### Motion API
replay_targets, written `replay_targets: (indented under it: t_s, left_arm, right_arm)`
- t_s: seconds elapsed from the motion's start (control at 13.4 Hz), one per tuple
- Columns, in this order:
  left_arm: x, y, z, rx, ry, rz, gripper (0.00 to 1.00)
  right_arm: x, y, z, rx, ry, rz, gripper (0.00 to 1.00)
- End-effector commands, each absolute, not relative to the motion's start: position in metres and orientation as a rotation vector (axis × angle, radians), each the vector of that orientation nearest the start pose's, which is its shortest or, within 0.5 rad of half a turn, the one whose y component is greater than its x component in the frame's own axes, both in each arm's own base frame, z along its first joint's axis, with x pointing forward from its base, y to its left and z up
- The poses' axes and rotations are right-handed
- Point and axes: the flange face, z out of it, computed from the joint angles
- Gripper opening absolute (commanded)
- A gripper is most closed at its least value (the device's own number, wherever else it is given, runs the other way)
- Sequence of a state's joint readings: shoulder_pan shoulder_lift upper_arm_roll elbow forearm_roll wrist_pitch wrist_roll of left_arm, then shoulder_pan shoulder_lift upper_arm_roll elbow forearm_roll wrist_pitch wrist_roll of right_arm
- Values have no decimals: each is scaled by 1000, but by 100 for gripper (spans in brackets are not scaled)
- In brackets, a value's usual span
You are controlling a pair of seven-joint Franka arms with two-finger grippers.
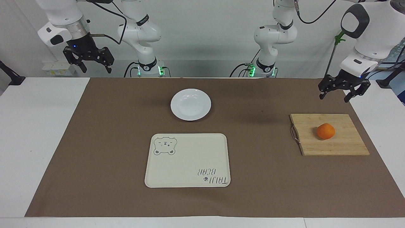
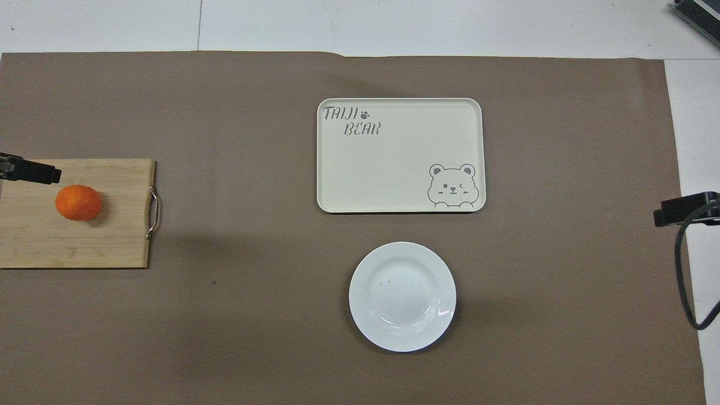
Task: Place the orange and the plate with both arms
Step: 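Lower the left gripper onto the orange and close it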
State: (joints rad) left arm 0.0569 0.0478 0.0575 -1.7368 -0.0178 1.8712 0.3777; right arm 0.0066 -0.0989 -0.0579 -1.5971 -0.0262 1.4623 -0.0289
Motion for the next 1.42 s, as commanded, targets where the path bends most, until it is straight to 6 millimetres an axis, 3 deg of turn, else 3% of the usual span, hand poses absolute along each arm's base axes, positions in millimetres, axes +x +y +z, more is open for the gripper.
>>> replay_targets:
  t_s: [0.0, 0.07, 0.22, 0.3, 0.75, 1.04, 1.34]
  left_arm:
    - [599, 78, 509, -3099, 458, -158, 100]
    - [605, 82, 494, -3093, 469, -167, 100]
    - [618, 99, 444, -3089, 516, -158, 100]
    - [616, 100, 431, -3099, 531, -153, 100]
    - [593, 133, 375, -3106, 522, -113, 100]
    - [587, 134, 347, -3109, 518, -93, 100]
    - [586, 134, 340, -3111, 513, -86, 100]
  right_arm:
    - [509, -32, 654, -3152, 45, 54, 100]
    - [509, -32, 654, -3152, 45, 54, 100]
    - [509, -32, 654, -3152, 45, 54, 100]
    - [509, -32, 654, -3152, 43, 54, 100]
    - [508, -32, 653, -3152, 43, 61, 100]
    - [510, -32, 654, -3152, 40, 52, 100]
    - [510, -30, 654, -3152, 31, 54, 100]
